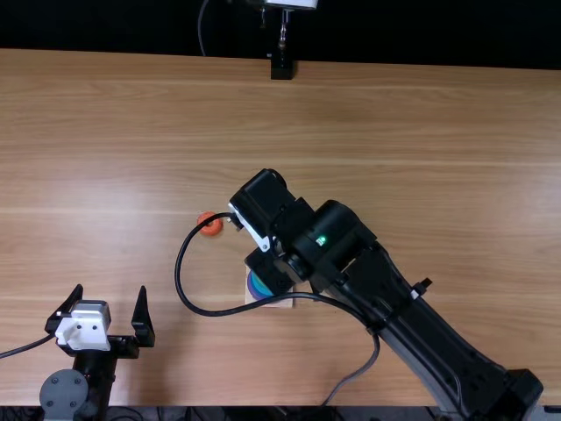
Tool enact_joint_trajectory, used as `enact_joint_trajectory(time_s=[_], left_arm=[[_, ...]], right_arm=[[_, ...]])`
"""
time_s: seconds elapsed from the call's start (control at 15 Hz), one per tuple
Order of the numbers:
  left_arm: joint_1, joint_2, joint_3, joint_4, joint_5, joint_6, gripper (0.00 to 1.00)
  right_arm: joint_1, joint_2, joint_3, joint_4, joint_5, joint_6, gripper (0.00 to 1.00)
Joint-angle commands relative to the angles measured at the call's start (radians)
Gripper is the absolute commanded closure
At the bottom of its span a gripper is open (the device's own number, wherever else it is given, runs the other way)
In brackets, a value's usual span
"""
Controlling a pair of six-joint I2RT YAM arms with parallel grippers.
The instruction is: Build the Hanoi tower: stack the rings onto the peg from bottom to top in this color order: purple, dark blue, light blue, dark green, light green, yellow, orange.
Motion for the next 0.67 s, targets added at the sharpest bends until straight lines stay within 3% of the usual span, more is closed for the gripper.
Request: enact_joint_trajectory(time_s=[0.0,0.4,0.47,0.53,0.6], left_arm=[[-0.001,-0.012,-0.063,-0.023,-0.006,0.007,0.00],[-0.001,-0.012,-0.063,-0.023,-0.006,0.007,0.00],[-0.001,-0.012,-0.063,-0.023,-0.006,0.007,0.00],[-0.001,-0.012,-0.063,-0.023,-0.006,0.007,0.00],[-0.001,-0.012,-0.063,-0.023,-0.006,0.007,0.00]], right_arm=[[0.010,0.037,0.029,-0.001,-0.001,0.003,1.00],[0.010,0.040,0.010,-0.001,0.003,0.005,1.00],[0.010,0.040,0.010,-0.001,0.004,0.007,0.75],[0.010,0.042,0.010,-0.001,0.008,0.007,0.13],[0.010,0.043,0.003,-0.002,0.012,0.007,0.00]])
